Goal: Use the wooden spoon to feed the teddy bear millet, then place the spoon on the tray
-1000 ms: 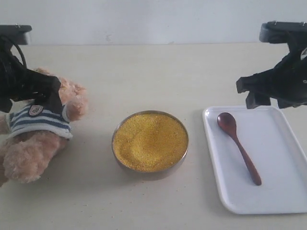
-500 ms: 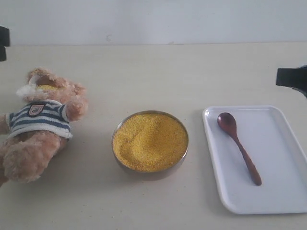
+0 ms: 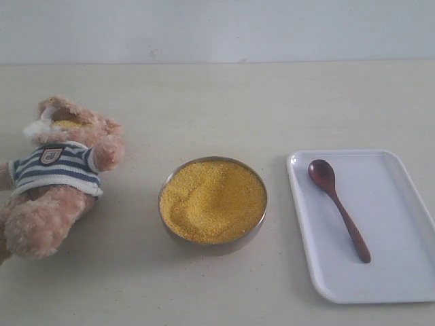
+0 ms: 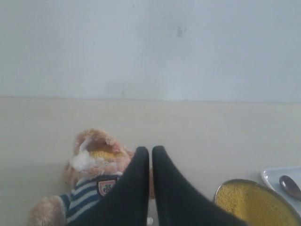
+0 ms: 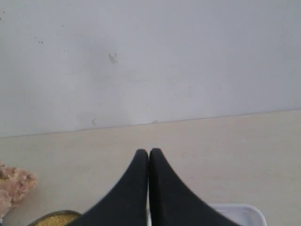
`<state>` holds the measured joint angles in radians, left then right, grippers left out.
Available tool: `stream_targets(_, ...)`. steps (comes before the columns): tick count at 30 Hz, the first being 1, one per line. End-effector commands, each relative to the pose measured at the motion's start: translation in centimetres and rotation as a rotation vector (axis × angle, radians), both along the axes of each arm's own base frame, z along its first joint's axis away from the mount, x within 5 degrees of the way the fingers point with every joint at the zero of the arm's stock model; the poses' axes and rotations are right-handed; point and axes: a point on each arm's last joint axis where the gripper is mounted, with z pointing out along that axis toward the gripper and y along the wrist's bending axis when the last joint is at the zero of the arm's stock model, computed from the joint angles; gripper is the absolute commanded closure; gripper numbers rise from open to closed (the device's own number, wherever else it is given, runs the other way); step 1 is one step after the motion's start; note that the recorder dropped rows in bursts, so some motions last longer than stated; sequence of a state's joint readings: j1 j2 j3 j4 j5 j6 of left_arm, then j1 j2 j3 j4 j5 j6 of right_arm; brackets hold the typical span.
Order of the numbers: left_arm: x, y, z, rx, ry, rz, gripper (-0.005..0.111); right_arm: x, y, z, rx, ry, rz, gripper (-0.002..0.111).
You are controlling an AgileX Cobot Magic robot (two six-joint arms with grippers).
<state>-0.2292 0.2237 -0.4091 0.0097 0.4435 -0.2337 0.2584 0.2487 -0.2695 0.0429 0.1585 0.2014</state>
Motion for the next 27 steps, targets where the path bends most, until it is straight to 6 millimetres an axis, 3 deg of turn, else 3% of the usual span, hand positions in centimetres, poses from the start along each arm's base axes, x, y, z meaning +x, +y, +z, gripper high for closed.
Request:
stream_targets(1, -2.4, 0.6, -0.5, -0.030, -0.117, 0.003, 0.103, -1.8, -0.4, -0.3, 0.018, -0.049, 0.005, 0.109)
stream_targets(3, -3.4, 0.8, -0.3, -0.044, -0.177, 0.003, 0.103, -2.2, -0.6, 0.0, 0.028, -0.087, 0.004, 0.109)
stream_targets(18, -3.4, 0.8, -0.1, -0.043, -0.190, 0.002, 0.103, -2.9, -0.7, 0.4, 0.066, -0.144, 0.008, 0.109)
stream_targets(22, -3.3, 1.1, -0.2, 0.101, -0.217, 0.075, 0.103, -2.9, -0.7, 0.4, 0.066, -0.144, 0.008, 0.109)
stream_targets(27, -1.9, 1.3, -3.2, 0.167, -0.196, 0.203, 0.103, -2.9, -0.7, 0.4, 0.066, -0.144, 0.008, 0.109)
